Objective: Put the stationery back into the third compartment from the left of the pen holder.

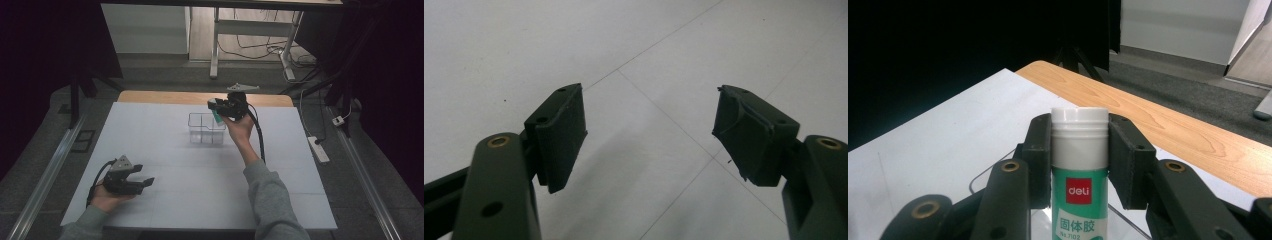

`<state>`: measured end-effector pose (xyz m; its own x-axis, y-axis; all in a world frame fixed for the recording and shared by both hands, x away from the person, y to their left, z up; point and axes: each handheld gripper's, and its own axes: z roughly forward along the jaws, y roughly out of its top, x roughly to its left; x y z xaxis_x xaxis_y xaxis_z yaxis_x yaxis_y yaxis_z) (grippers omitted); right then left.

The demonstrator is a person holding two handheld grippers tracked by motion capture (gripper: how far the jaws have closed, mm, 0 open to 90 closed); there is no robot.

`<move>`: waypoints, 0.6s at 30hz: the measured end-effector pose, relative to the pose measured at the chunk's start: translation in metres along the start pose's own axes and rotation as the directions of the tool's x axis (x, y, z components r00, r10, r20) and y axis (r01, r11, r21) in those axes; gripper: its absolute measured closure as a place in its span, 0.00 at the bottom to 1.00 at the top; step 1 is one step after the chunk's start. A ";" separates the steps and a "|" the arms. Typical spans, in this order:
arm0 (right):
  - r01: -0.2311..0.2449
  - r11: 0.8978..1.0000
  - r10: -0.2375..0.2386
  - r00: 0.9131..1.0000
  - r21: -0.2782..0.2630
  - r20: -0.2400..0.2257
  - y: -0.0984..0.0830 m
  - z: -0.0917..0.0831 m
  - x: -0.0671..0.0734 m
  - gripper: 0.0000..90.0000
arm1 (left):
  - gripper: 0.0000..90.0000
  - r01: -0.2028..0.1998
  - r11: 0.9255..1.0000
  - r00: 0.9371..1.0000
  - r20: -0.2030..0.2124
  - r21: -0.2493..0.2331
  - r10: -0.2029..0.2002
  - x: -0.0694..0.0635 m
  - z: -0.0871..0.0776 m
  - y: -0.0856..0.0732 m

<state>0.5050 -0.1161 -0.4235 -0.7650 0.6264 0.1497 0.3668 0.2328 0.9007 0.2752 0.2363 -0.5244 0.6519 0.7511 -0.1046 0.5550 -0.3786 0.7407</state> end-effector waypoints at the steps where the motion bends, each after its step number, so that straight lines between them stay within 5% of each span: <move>1: -0.004 1.000 0.004 1.000 -0.002 -0.002 0.000 0.000 0.000 0.71 | 0.32 0.000 1.000 1.000 0.000 0.001 0.000 0.000 0.000 0.000; 4: -0.011 1.000 0.011 1.000 0.003 -0.006 -0.002 0.001 -0.002 0.68 | 0.32 -0.001 1.000 1.000 0.000 0.003 0.001 0.000 0.000 0.000; 8: -0.016 1.000 0.015 1.000 0.023 0.015 -0.001 -0.002 -0.001 0.51 | 0.32 -0.001 1.000 1.000 0.000 0.003 0.001 0.000 0.000 0.000; 18: 0.030 0.997 -0.031 0.999 0.078 0.009 -0.008 -0.026 0.009 0.47 | 0.32 0.003 1.000 1.000 -0.001 0.002 -0.003 0.001 0.000 0.000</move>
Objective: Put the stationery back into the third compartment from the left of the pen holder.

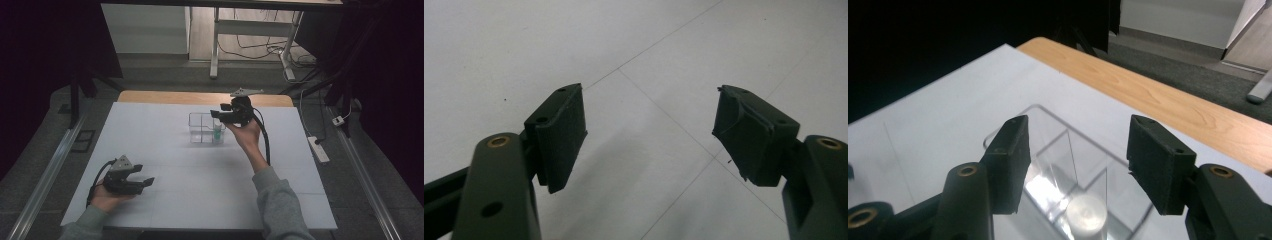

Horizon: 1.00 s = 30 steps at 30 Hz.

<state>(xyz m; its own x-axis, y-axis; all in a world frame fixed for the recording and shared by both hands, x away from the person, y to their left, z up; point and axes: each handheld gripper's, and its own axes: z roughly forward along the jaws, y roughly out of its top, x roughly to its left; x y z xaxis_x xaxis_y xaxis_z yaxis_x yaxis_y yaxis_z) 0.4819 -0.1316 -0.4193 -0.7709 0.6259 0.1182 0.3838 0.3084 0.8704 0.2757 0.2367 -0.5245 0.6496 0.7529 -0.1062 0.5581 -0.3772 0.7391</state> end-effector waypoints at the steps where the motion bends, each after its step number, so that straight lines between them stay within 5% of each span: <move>1: 0.007 1.000 -0.007 1.000 0.009 0.001 -0.002 -0.003 0.001 0.47 | 0.32 0.002 1.000 1.000 0.001 -0.001 -0.002 0.000 0.000 0.000; 19: 0.062 0.994 -0.061 0.998 0.094 -0.018 -0.042 -0.060 0.013 0.44 | 0.32 0.005 1.000 1.000 -0.001 -0.005 -0.005 0.001 -0.001 0.000; 30: 0.034 0.992 -0.033 0.999 0.123 -0.009 -0.086 -0.102 0.015 0.42 | 0.32 0.007 1.000 1.000 -0.005 -0.005 -0.007 0.001 -0.002 0.000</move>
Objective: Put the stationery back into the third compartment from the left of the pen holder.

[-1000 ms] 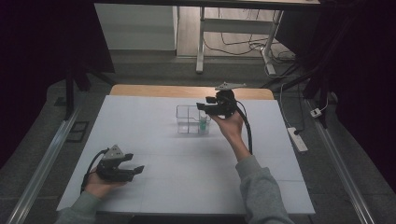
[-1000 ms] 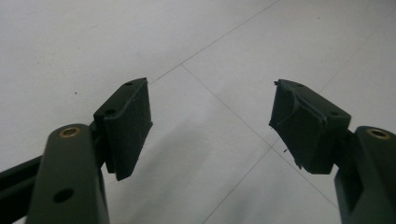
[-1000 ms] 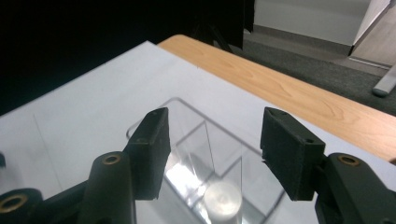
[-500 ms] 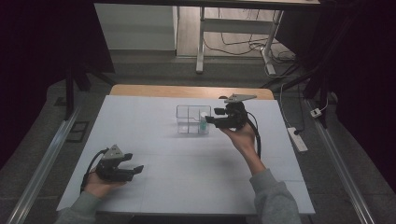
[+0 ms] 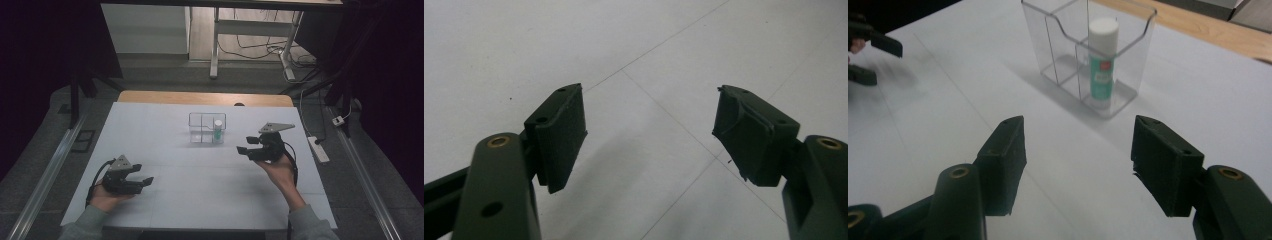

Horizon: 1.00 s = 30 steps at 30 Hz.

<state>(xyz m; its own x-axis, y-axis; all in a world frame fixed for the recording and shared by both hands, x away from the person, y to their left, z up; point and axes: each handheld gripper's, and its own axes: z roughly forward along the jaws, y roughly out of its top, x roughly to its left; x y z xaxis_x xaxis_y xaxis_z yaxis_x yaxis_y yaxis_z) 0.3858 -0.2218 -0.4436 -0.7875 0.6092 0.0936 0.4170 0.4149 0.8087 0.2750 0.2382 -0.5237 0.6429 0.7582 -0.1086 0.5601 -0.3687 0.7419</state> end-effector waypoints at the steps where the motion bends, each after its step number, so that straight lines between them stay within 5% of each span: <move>1: 0.000 1.000 0.000 1.000 -0.001 0.000 -0.005 -0.002 0.000 0.42 | 0.32 -0.001 1.000 1.000 0.000 0.000 0.001 0.000 0.000 0.000; 17: -0.023 0.999 0.021 0.999 0.039 0.047 -0.077 -0.037 -0.005 0.38 | 0.31 0.022 1.000 1.000 0.016 -0.021 -0.021 0.001 -0.002 0.001; 30: -0.027 0.999 0.023 0.997 0.042 0.079 -0.091 -0.042 -0.011 0.37 | 0.31 0.019 1.000 1.000 0.016 -0.023 -0.018 0.000 -0.002 0.002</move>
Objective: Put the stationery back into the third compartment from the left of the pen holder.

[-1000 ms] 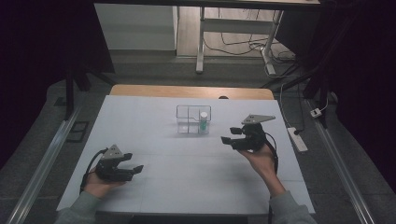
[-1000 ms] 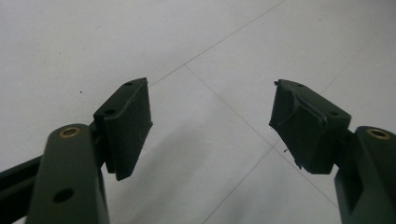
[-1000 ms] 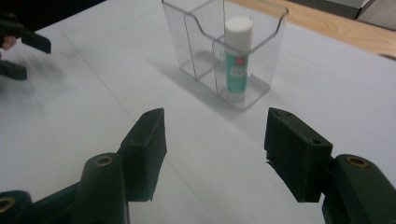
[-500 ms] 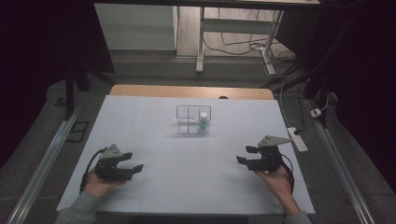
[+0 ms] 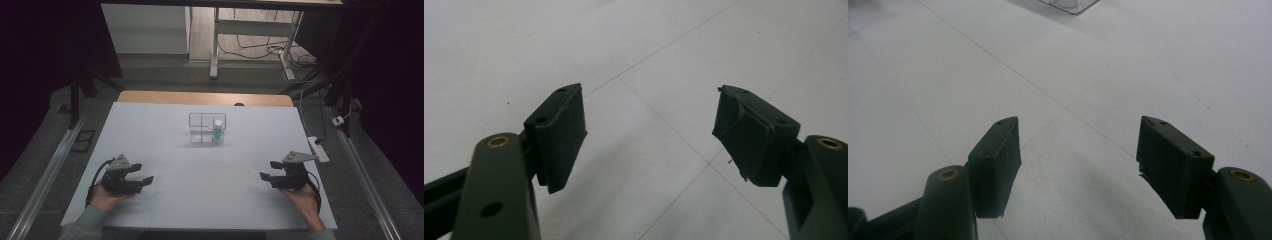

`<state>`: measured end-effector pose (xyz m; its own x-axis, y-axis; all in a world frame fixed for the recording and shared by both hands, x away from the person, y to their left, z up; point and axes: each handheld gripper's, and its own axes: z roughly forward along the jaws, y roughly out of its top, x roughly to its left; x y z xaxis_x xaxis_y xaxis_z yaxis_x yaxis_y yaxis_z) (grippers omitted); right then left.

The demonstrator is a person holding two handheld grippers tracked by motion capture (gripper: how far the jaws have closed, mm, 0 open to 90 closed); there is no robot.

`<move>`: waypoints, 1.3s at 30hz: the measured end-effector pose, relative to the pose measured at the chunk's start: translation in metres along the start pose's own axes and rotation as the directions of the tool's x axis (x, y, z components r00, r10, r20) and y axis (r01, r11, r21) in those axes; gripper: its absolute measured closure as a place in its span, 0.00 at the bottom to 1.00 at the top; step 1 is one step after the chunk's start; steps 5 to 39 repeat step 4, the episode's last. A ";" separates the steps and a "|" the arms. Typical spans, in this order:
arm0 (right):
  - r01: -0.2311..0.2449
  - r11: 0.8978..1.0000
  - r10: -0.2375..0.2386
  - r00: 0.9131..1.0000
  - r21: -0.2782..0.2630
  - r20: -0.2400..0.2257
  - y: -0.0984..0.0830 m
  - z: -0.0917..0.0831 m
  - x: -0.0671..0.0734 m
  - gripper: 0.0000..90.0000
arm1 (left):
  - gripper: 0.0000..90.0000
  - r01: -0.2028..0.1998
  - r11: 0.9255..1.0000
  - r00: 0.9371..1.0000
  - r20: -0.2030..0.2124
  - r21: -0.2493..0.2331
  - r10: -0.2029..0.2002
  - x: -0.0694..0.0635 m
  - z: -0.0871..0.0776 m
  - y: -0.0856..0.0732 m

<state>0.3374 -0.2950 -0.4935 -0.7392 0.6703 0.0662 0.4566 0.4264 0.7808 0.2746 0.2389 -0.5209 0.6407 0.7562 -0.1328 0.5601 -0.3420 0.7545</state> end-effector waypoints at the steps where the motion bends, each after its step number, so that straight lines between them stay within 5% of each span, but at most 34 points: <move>1: 0.001 1.000 -0.001 1.000 0.001 -0.001 0.000 0.000 0.000 0.37 | 0.31 0.000 1.000 1.000 0.000 0.000 0.000 0.000 0.000 0.000; 39: 0.013 1.000 -0.013 1.000 0.006 0.001 0.000 0.000 0.001 0.37 | 0.31 0.001 1.000 1.000 -0.002 0.001 -0.001 0.000 0.000 0.000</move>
